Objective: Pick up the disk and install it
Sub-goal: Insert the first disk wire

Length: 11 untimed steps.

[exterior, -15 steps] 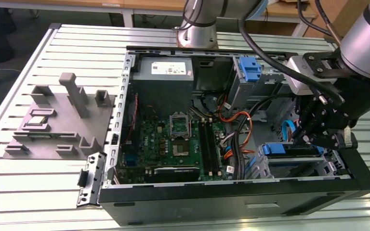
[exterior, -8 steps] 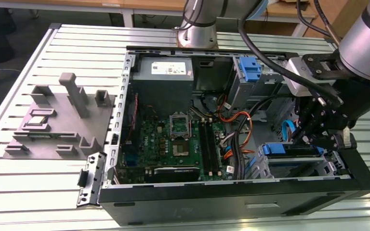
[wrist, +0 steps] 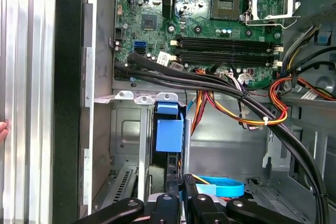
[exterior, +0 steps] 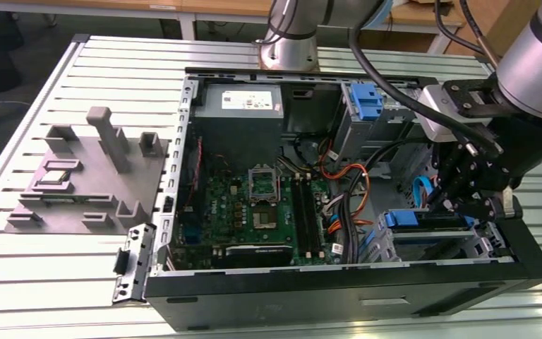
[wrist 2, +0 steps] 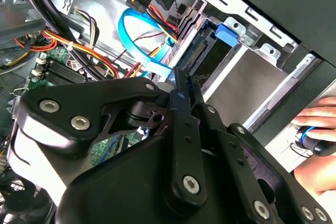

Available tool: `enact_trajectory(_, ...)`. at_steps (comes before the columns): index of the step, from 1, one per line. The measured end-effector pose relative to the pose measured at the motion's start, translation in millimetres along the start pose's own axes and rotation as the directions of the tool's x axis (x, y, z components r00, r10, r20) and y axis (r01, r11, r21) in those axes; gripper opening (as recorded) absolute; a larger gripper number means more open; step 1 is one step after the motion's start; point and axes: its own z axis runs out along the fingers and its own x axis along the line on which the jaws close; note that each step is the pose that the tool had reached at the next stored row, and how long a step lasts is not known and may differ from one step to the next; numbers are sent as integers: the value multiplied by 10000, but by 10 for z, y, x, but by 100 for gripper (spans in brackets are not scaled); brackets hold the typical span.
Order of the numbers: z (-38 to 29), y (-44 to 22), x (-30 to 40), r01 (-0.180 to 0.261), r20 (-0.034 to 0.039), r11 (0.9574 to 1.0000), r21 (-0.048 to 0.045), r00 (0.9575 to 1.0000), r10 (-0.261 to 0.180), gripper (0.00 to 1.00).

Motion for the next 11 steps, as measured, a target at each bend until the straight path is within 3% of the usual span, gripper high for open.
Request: enact_trajectory(11, 29, -1, 4, 0, 1, 10000, 0, 10000, 0, 16)
